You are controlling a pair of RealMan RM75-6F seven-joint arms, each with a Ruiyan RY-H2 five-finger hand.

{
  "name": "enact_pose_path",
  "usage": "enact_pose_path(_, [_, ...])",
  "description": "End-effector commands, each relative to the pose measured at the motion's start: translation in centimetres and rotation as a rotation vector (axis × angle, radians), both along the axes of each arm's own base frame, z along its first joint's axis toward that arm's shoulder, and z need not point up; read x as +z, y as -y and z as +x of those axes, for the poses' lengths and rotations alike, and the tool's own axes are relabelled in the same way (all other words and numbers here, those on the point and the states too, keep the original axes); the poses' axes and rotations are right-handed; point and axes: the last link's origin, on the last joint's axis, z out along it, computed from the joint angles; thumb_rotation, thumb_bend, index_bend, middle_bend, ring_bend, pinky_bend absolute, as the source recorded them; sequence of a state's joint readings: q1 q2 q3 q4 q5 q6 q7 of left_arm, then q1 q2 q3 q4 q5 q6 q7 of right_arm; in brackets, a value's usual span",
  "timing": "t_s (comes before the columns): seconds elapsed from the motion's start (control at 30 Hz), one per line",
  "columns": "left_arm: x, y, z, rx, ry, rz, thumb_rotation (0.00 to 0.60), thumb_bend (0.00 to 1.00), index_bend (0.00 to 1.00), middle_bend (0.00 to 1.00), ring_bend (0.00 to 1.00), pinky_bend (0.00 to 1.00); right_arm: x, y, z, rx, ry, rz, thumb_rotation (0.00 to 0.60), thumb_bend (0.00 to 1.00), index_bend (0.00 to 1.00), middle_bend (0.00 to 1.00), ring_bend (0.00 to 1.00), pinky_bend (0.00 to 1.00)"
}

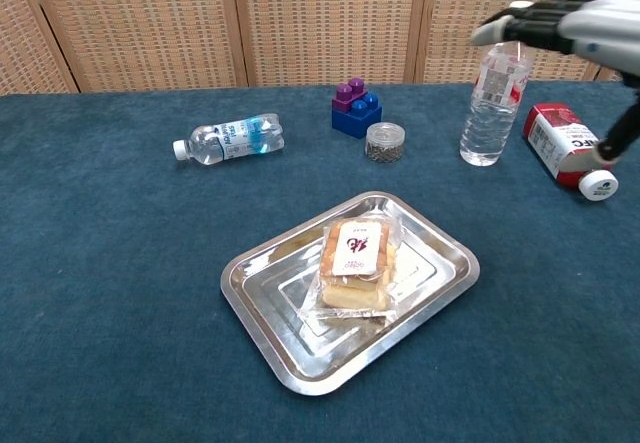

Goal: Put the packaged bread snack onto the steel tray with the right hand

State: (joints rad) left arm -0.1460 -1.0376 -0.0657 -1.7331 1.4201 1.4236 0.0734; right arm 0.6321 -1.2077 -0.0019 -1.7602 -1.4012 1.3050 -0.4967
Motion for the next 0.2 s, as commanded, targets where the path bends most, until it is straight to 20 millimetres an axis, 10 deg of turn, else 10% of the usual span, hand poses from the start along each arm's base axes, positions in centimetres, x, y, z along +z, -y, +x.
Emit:
enact_pose_path(0.03, [0.1, 0.3, 0.0, -0.003, -0.001, 0.004, 0.6, 0.0, 0.0, 0.0, 0.0, 0.0, 2.6, -3.9, -9.4, -0.052, 0.035, -0.083, 0.6, 0.0, 0.0, 0.0, 0.0, 0.0])
enact_pose_path(0.2, [0.3, 0.7, -0.1, -0.007, 0.002, 0.012, 0.6, 0.0, 0.0, 0.0, 0.0, 0.0, 1.6, -6.2, -12.3, -0.099, 0.056, -0.111, 0.6, 0.0, 0.0, 0.0, 0.0, 0.0])
